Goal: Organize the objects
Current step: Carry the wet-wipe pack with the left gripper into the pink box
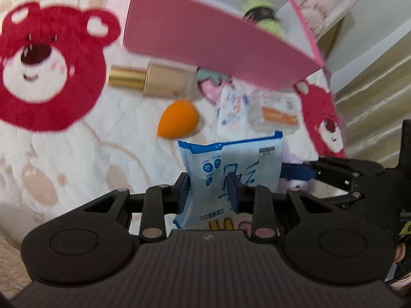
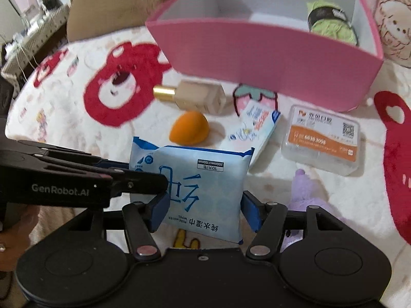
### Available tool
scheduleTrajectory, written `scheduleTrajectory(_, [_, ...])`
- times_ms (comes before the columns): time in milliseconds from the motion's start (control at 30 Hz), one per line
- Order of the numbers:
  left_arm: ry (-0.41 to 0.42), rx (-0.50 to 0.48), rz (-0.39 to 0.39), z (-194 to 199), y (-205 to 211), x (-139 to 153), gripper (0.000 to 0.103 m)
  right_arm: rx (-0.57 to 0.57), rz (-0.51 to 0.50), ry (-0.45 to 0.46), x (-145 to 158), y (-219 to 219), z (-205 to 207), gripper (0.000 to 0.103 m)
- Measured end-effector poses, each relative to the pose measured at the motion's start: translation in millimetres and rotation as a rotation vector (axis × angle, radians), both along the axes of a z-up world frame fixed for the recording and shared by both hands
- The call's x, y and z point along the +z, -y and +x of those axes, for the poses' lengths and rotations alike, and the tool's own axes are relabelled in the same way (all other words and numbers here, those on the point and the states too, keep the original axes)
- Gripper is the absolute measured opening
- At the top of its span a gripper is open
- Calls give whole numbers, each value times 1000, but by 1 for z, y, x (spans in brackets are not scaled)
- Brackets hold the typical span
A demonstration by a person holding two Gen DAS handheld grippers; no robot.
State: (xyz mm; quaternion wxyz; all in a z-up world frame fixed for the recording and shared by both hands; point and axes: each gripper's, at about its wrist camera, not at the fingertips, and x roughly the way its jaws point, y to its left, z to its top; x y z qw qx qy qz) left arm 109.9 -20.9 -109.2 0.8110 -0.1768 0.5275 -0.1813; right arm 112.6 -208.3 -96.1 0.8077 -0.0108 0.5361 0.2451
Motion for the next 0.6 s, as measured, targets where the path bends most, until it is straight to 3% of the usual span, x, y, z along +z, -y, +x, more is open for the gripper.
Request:
scheduleTrajectory(333, [153,-8,-29,-7,-6,60,30,-70,62,161,44,1,-13,75])
scheduleTrajectory(600, [283,-33,-22,11,-5,128,30,-110,92,302,103,4,-1,75])
